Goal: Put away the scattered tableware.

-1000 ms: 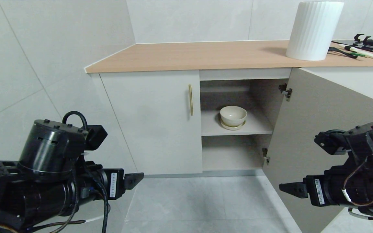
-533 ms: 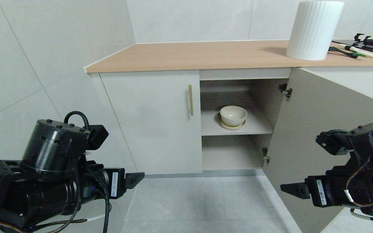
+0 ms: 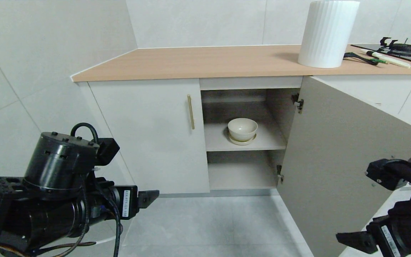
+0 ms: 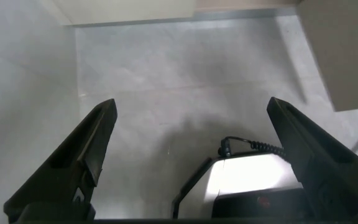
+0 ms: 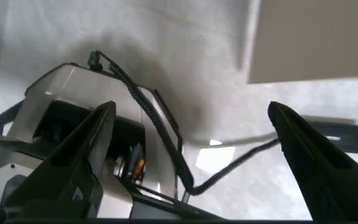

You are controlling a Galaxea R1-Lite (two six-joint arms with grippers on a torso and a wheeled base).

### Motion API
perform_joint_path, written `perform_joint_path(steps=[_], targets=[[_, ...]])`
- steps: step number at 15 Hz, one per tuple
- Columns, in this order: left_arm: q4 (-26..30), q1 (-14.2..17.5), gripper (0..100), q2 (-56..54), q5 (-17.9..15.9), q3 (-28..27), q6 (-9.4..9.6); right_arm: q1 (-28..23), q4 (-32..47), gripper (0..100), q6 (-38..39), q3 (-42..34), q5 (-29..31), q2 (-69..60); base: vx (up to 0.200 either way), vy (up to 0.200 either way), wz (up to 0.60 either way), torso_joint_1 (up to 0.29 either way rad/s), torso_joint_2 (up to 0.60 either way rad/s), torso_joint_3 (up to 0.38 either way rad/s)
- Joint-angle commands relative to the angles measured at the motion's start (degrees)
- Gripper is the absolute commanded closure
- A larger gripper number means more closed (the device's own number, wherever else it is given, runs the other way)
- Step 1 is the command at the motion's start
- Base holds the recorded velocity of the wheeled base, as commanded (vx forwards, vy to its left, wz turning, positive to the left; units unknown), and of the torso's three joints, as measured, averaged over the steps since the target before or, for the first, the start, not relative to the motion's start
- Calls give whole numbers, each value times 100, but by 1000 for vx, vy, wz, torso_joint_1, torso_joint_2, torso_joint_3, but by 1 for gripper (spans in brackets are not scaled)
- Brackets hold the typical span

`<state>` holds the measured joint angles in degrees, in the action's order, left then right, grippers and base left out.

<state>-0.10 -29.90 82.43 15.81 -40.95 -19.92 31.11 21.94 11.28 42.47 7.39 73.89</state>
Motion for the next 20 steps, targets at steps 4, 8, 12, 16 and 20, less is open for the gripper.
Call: perform_joint_path(steps=[4, 8, 12, 16, 20], targets=[[10, 2, 0, 10, 1, -1, -3, -26, 337, 0, -29, 156, 246, -111, 0, -200, 0, 2, -1, 1], [1, 2, 0, 10, 1, -1, -3, -219, 319, 0, -29, 174, 624, -103, 0, 0, 0, 0, 0, 0], [1, 2, 0, 10, 1, 8, -3, -940, 179, 0, -29, 411, 659, -67, 0, 0, 0, 0, 0, 0], [1, 2, 0, 18, 1, 8, -3, -1766, -278, 0, -240, 525, 650, -94, 0, 0, 0, 0, 0, 0], [10, 2, 0, 18, 1, 8, -3, -2399, -516, 0, -442, 543, 606, -15, 0, 0, 0, 0, 0, 0]])
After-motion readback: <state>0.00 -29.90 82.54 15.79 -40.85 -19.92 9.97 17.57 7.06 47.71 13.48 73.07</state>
